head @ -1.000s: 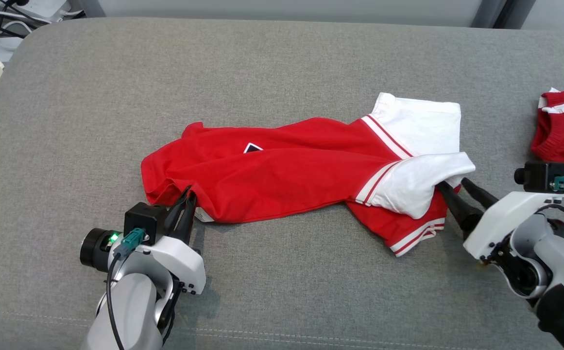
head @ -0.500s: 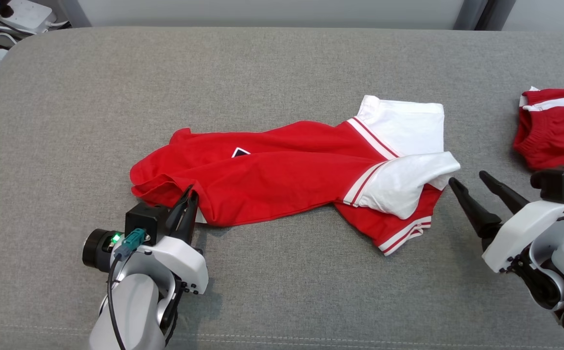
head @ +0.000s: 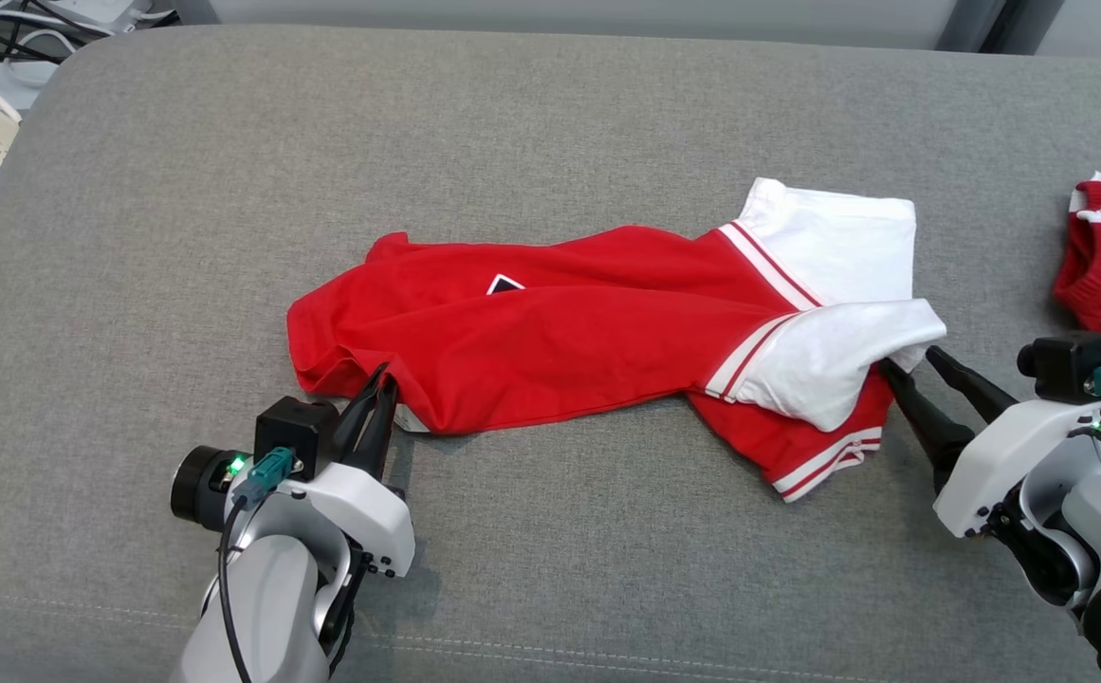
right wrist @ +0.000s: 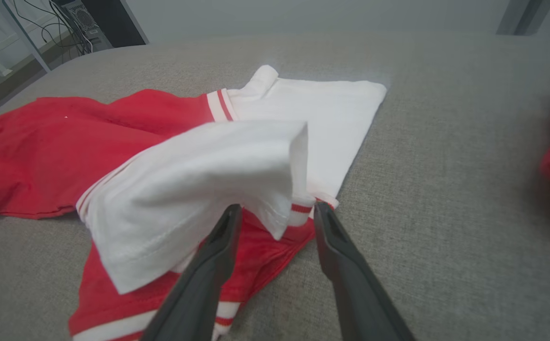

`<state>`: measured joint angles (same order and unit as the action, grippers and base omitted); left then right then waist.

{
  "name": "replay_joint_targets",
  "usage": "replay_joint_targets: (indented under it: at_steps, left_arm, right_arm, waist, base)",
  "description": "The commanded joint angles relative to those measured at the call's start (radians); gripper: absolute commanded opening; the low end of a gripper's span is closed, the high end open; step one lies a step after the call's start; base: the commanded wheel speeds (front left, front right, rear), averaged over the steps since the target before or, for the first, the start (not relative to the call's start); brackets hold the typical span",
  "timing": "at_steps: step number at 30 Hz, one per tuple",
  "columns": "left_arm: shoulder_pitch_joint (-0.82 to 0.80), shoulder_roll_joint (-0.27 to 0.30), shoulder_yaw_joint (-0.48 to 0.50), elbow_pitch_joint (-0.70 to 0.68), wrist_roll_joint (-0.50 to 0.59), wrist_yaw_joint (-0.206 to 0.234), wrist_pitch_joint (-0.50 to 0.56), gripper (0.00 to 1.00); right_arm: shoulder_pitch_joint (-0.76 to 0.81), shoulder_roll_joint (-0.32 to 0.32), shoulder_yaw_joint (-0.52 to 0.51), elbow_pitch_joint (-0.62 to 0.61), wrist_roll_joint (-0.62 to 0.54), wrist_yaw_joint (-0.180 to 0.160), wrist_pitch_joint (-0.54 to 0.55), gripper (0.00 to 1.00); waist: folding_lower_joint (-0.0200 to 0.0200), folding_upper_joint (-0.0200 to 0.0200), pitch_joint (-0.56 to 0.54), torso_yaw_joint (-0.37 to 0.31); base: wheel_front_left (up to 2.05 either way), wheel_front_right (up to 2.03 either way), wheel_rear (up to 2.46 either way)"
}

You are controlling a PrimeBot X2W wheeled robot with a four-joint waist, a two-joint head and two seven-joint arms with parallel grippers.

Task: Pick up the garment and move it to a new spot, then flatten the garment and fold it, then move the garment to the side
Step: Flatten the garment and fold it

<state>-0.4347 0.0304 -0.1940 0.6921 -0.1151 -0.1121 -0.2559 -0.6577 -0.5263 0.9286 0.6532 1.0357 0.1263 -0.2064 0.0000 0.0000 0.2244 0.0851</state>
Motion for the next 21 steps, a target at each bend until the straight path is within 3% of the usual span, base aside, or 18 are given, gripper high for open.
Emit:
replay_joint_targets:
  at_steps: [1, 3, 4, 10, 16, 21]
  left_arm:
    - [-0.011, 0.02, 0.025, -0.024, -0.011, 0.008, -0.006, 0.0]
    - [-0.01, 0.02, 0.023, -0.023, -0.012, 0.009, -0.006, 0.0]
    - [-0.009, 0.02, 0.022, -0.022, -0.014, 0.011, -0.006, 0.0]
    - [-0.008, 0.02, 0.027, -0.02, -0.009, 0.013, -0.006, 0.0]
    - [-0.016, 0.035, 0.055, -0.051, 0.005, 0.009, -0.006, 0.0]
    - [-0.082, 0.084, 0.074, -0.077, 0.019, 0.002, -0.006, 0.0]
  right_arm:
    - [-0.005, -0.01, 0.002, 0.005, -0.015, 0.004, -0.024, 0.58]
    - [-0.01, -0.004, 0.004, 0.015, -0.02, 0.004, -0.029, 0.44]
    - [-0.012, 0.002, 0.008, 0.019, -0.017, 0.004, -0.031, 0.0]
    - [-0.02, 0.0, 0.004, -0.027, 0.033, 0.004, -0.041, 0.0]
    - [-0.019, -0.034, -0.022, -0.265, 0.15, 0.004, -0.051, 0.0]
    - [-0.029, -0.074, -0.07, -0.444, 0.296, 0.004, -0.052, 0.0]
  waist:
    - [0.0, 0.0, 0.0, 0.006]
    - [0.0, 0.0, 0.001, 0.008]
    - [0.0, 0.0, 0.0, 0.009]
    - [0.0, 0.0, -0.022, 0.003]
    - [0.0, 0.0, -0.069, -0.021]
    - [0.0, 0.0, -0.1, -0.031]
  base:
    - [0.0, 0.0, 0.0]
    - [0.0, 0.0, 0.0]
    - [0.0, 0.0, 0.0]
    - [0.0, 0.0, 0.0]
    - [0.0, 0.0, 0.0]
    - [0.0, 0.0, 0.0]
